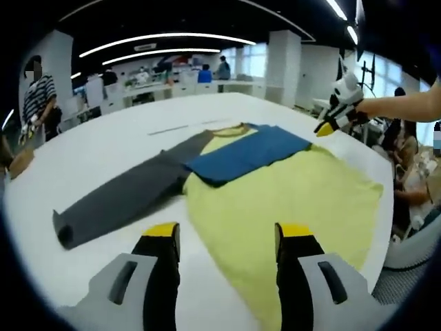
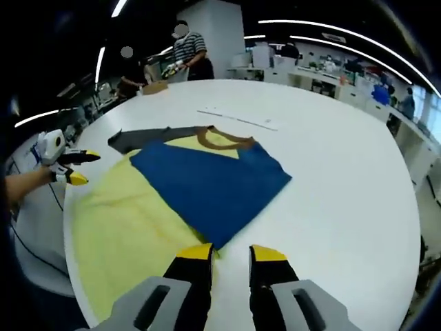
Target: Fold the garment on the visible template until the final outline fits inside the template.
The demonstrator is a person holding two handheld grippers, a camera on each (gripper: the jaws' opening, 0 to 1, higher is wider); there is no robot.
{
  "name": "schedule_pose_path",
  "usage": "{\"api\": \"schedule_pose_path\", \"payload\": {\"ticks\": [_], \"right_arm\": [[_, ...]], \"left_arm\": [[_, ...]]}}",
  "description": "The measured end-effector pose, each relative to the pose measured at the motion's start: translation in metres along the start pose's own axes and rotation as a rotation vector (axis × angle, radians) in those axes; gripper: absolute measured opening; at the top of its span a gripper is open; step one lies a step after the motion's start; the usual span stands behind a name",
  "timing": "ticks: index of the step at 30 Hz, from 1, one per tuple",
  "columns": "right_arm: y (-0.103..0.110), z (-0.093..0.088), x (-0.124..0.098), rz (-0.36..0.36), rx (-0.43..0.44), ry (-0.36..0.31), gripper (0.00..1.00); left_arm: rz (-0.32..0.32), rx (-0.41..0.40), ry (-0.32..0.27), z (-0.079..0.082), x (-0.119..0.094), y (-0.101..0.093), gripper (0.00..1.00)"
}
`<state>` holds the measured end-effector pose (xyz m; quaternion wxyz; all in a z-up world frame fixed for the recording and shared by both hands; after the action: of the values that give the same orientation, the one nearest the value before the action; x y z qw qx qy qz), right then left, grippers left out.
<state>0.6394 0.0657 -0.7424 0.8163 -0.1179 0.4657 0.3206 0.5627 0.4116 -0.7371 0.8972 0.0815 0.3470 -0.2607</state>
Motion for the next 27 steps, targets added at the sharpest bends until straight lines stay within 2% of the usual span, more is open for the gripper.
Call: {"api": "schedule_pose_path", "payload": {"ticks": [8,14,22,27], "right_arm": [[-0.002,-0.007,0.010,-0.002,0.000,0.013,0.11],[0.002,-0.008,0.013,0.013,-0.017,0.020,0.11],[0.005,-0.008,0.023,0.034,0.004,0.021,0.09],[0.010,-0.005,0.026,0.050,0.002,0.020,0.04]], "left_arm": [[0.046,-0.015,0.031,-0.007,0.012,0.010,0.34],[0.054,-0.013,0.075,-0.018,0.014,0.009,0.29],[0.074,-0.004,0.122,-0.031,0.016,0.010,0.26],[0.071,-0.030,0.108,-0.031,0.016,0.009,0.23]]}}
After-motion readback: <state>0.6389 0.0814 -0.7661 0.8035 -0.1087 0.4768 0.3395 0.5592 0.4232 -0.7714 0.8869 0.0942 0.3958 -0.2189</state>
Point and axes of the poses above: the point that each gripper's makers call its tool centre point, and the gripper's own axes: x roughly forward along the fingers, y roughly to its left, z roughly out of its top, the point moved 2 cm from there along -x, roughly backward along the fingers, and after that the axes turned 9 degrees about y, right-handed, at the moved point
